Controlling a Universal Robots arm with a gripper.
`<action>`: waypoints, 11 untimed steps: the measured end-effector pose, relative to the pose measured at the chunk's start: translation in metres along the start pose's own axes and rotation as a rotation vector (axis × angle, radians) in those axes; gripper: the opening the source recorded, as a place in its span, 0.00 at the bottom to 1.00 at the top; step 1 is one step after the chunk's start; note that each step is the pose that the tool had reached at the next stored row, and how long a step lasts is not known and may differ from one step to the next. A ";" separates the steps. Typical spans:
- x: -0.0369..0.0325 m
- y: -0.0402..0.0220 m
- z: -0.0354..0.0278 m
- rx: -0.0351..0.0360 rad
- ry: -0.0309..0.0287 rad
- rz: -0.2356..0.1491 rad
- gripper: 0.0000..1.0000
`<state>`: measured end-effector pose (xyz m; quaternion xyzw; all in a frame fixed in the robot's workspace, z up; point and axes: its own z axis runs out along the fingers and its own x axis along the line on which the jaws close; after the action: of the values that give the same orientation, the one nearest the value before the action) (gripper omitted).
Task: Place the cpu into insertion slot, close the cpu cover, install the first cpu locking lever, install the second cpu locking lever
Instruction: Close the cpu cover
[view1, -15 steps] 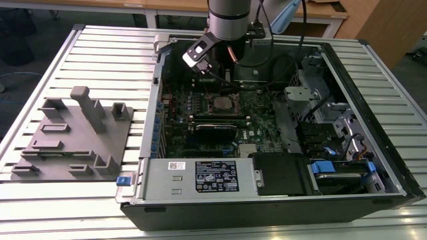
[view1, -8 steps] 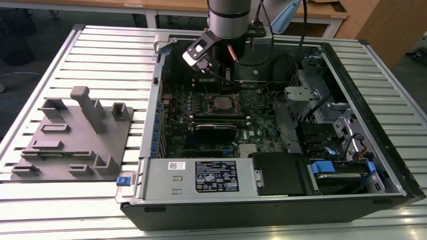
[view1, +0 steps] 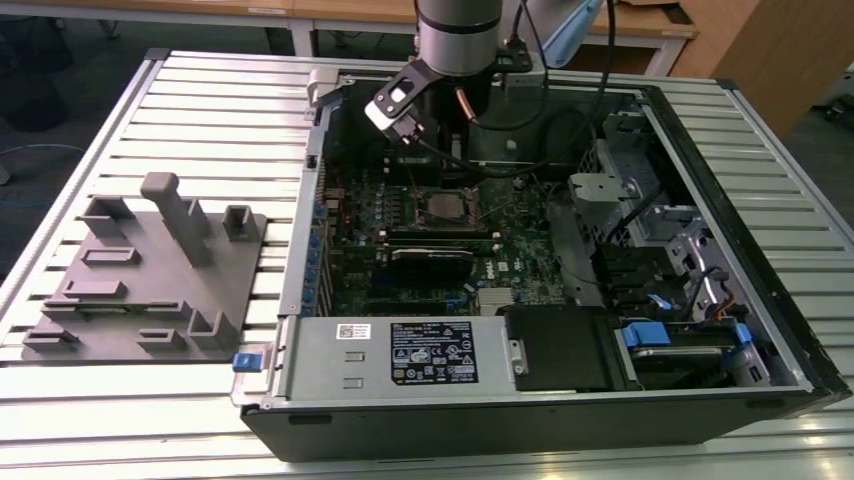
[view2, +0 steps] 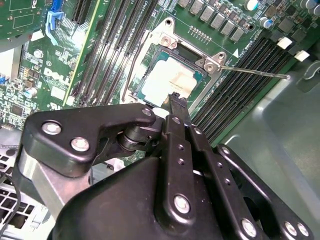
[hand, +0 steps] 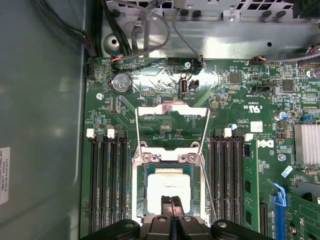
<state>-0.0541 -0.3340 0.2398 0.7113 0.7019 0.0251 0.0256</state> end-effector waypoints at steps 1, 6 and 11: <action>0.0000 0.0000 -0.0004 -0.0001 0.0001 0.000 0.10; 0.0000 0.0001 -0.0010 -0.0002 0.0002 0.000 0.10; 0.0000 0.0002 -0.0026 -0.0002 0.0002 0.000 0.10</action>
<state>-0.0541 -0.3339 0.2423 0.7113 0.7019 0.0252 0.0256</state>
